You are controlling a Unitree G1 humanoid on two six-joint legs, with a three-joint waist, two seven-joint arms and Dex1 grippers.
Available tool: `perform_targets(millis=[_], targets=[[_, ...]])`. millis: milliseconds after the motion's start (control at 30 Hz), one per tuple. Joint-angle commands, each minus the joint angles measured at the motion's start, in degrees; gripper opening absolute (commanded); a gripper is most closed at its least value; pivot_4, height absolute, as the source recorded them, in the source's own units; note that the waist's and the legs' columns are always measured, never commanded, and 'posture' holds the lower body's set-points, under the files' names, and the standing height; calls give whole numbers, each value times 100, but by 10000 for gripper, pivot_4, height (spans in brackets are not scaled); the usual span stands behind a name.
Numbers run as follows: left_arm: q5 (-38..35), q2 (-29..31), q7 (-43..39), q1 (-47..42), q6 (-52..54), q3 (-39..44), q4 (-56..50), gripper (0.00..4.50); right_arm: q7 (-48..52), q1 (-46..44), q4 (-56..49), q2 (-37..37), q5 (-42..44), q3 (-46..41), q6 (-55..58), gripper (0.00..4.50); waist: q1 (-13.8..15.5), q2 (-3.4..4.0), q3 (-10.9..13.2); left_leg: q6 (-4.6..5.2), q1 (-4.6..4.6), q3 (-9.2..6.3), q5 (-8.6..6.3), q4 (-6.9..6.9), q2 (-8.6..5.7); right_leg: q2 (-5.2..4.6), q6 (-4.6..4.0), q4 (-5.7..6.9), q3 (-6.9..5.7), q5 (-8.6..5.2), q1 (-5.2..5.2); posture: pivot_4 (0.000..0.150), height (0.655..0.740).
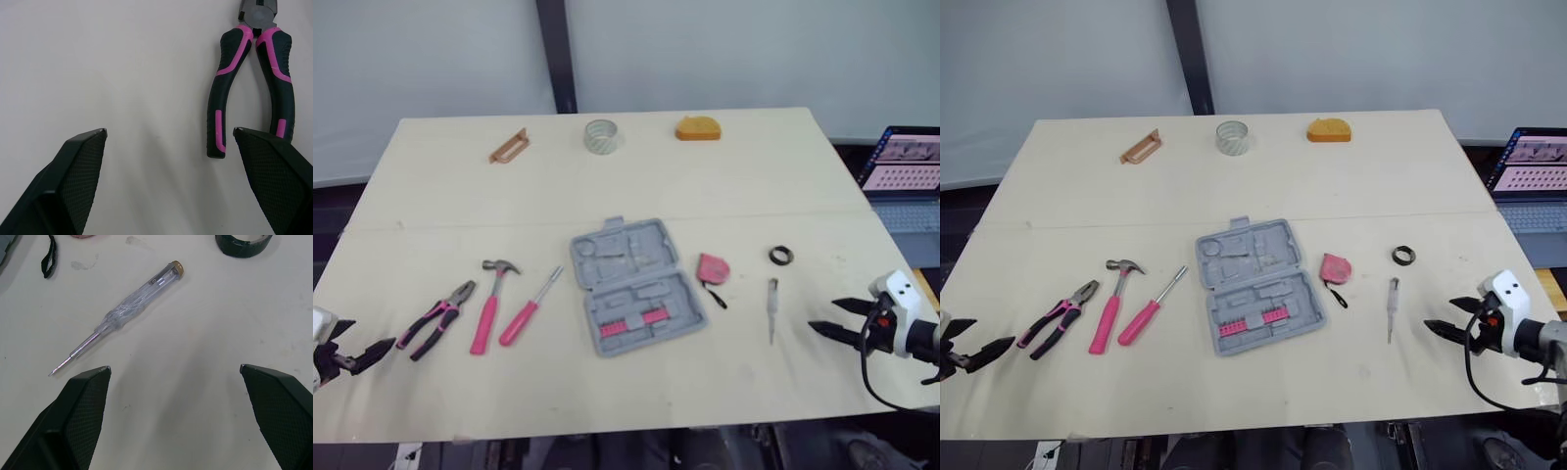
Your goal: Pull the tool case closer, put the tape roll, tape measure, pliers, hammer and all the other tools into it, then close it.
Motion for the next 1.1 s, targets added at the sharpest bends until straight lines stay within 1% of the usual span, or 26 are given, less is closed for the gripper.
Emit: perform_targets(millis=[33, 333, 733, 1000, 1100], targets=[[44, 120, 11, -31, -142, 10, 133, 44558, 65, -35, 59, 9, 40, -84, -124, 45000, 0, 0, 0, 0, 0, 0, 0, 0, 0, 0, 0, 0, 0, 0, 0, 1500, 7400], [35, 28, -2, -20, -351, -78, 324, 44558, 122, -129, 251, -8, 22, -69, -243, 45000, -2, 0, 0, 0, 1, 1, 0, 0, 0, 0, 0, 1, 1, 0, 0, 1500, 7400], [42, 74, -38, -49, -519, -102, 596, 44558, 165, -235, 451, -26, -13, -51, -349, 45000, -1, 0, 0, 0, 1, 2, 0, 0, 0, 0, 0, 2, 2, 0, -1, 1500, 7400], [29, 94, -40, -17, -506, -99, 538, 44558, 179, -283, 565, -32, -26, -51, -425, 45000, -3, 0, 0, 0, 1, 3, 0, 0, 0, 0, 0, 2, 2, 0, -1, 1500, 7400], [-14, 74, -85, 28, -375, -105, 354, 44558, 225, -340, 483, -25, 159, -169, -228, 45000, -4, 0, 0, 0, 1, 3, 0, 0, 0, 0, 0, 3, 2, 0, -1, 1500, 7400]])
